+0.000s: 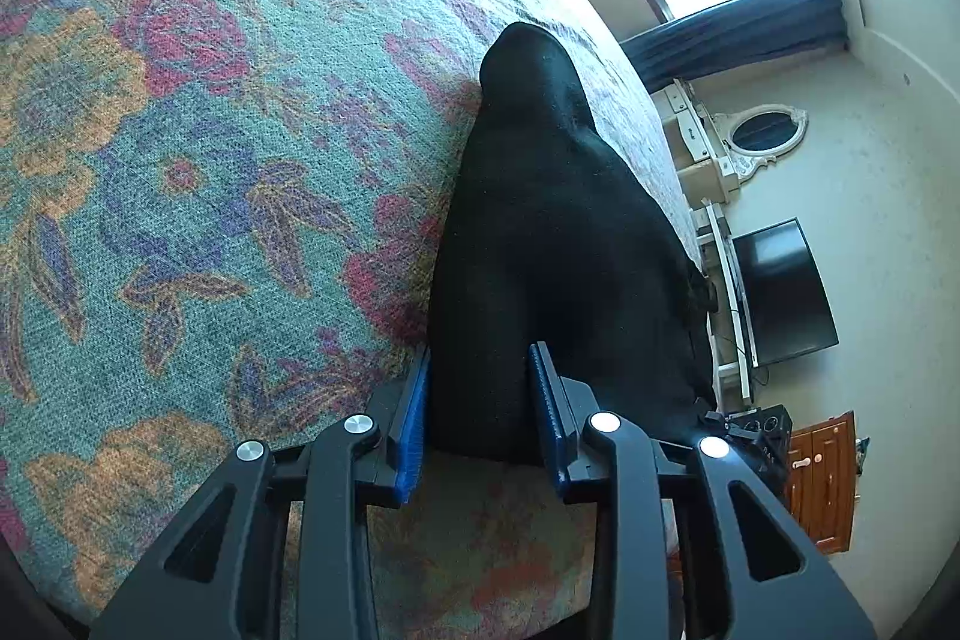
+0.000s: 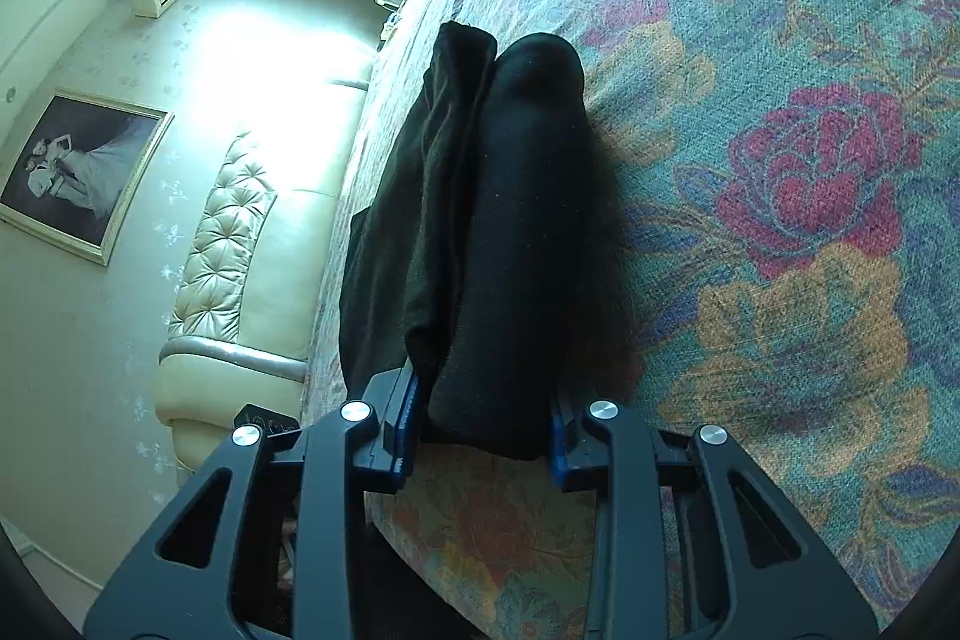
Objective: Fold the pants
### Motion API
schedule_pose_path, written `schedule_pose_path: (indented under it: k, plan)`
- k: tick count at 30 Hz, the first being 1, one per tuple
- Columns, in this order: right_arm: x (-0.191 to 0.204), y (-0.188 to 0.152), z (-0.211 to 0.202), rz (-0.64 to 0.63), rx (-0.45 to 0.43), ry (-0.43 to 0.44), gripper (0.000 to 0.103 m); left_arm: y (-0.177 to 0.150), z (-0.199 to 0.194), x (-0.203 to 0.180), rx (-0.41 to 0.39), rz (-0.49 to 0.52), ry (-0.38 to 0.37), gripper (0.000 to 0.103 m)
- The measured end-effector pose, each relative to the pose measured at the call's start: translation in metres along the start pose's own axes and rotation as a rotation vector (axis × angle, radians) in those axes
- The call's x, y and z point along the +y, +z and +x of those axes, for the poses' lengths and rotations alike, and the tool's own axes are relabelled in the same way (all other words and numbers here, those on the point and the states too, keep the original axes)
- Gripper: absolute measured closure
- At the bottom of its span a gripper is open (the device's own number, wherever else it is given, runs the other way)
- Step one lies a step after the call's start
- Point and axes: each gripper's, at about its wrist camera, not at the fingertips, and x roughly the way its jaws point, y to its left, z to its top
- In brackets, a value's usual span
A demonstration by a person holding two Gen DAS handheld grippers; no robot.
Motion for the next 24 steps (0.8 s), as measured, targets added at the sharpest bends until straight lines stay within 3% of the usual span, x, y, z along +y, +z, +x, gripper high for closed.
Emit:
schedule_pose_path:
  k: [17, 24]
  plan:
    - [-0.035, -0.01, -0.009, 0.063, -0.01, 0.022, 0.071, -0.013, -0.005, -0.001, 0.016, 0.056, 0.026, 0.07]
    - [-0.04, -0.013, -0.015, 0.067, -0.029, 0.056, 0.062, -0.014, -0.004, 0.004, 0.008, 0.044, -0.003, 0.054]
